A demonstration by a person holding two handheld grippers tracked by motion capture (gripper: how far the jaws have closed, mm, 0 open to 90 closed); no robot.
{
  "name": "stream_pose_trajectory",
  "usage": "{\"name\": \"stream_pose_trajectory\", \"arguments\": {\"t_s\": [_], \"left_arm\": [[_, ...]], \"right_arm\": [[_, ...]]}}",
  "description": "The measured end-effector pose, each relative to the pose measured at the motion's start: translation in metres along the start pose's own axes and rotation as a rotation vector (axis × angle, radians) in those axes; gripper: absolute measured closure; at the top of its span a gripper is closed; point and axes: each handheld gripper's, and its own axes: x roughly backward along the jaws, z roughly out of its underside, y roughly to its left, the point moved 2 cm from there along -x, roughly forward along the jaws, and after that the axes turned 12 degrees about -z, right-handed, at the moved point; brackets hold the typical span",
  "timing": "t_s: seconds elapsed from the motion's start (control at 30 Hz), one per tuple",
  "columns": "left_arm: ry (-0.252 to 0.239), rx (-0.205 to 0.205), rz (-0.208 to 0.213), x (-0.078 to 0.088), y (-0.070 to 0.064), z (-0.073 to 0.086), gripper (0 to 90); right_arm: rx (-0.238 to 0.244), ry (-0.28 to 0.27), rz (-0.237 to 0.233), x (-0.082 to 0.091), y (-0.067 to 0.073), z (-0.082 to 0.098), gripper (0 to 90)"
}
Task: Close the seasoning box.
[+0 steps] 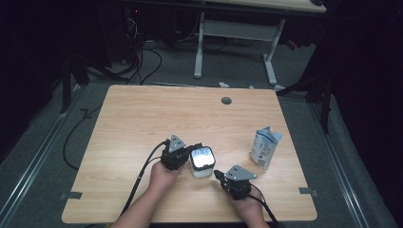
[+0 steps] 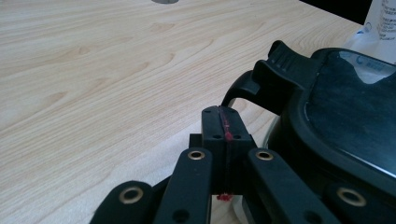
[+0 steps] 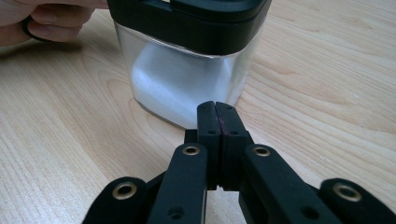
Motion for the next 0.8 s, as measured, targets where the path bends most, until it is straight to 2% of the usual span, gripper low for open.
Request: {"name": "stream_pose_trajectory", "arguments": {"t_s": [0.1,0.17,0.2,0.3,0.4,0.47,0.53,0.6,0.73,0.8], "left_arm": [[-0.003,0.0,-0.02,0.005,0.007,0.0,90.0],[-0.01,-0.003,-0.056,0.015,0.018,0.003,88.5],[-0.007,-0.001,-0.063,0.021,0.023,0.005,85.5],[0.006,-0.036,-0.117,0.042,0.036,0.015,75.5],[0.043,-0.057,-0.164,0.068,0.046,0.034,60.1],[0.036,-0.063,-0.205,0.083,0.051,0.049,54.1],[0.053,-0.031,-0.199,0.095,0.058,0.061,53.4],[0.053,0.001,-0.199,0.101,0.066,0.065,53.6],[0.053,0.029,-0.226,0.102,0.078,0.07,53.2],[0.047,0.029,-0.232,0.1,0.08,0.07,53.1]], "right_arm": [[-0.01,-0.005,0.005,0.002,-0.002,0.0,89.4],[-0.011,-0.004,0.008,0.003,-0.004,0.001,89.4],[-0.013,-0.008,0.008,0.003,-0.004,0.001,89.5],[-0.016,-0.011,0.015,0.003,-0.005,0.0,89.5],[-0.021,-0.008,0.024,0.002,-0.008,-0.001,89.7],[-0.024,-0.01,0.035,0.002,-0.01,-0.003,89.8],[-0.025,-0.017,0.047,0.002,-0.014,-0.005,89.7],[-0.031,-0.02,0.059,0.001,-0.015,-0.007,89.7],[-0.036,-0.024,0.074,-0.002,-0.019,-0.01,89.8],[-0.041,-0.022,0.073,-0.004,-0.02,-0.01,89.8]]}}
